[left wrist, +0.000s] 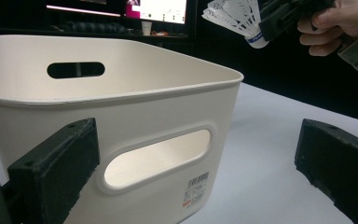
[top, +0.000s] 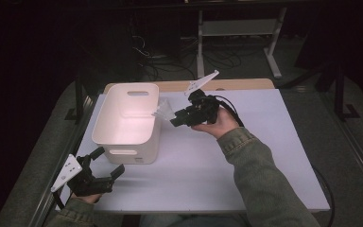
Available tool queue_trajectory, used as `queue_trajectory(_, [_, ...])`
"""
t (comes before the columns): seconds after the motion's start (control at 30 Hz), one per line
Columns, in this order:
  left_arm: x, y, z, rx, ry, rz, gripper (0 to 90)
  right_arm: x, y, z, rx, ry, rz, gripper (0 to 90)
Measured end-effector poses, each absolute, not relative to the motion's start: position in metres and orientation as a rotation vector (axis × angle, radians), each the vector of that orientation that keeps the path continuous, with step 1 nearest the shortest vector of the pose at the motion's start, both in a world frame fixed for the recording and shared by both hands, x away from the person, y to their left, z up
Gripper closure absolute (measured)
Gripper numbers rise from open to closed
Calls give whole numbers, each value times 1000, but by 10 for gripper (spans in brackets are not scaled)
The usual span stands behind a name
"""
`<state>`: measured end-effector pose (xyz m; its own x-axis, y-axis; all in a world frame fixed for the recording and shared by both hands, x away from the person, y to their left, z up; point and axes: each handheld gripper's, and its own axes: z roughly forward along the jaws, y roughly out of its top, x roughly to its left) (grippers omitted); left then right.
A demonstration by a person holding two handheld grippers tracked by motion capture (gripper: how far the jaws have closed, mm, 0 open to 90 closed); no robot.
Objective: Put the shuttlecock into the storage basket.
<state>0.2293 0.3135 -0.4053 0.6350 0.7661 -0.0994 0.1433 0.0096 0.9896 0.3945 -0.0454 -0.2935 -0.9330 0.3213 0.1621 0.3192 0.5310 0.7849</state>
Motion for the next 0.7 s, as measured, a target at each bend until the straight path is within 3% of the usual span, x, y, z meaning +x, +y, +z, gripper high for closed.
queue_trajectory(0.7, [229,314,-406,1508,802,574,0,396,-19,-284,513,2748,1450,636])
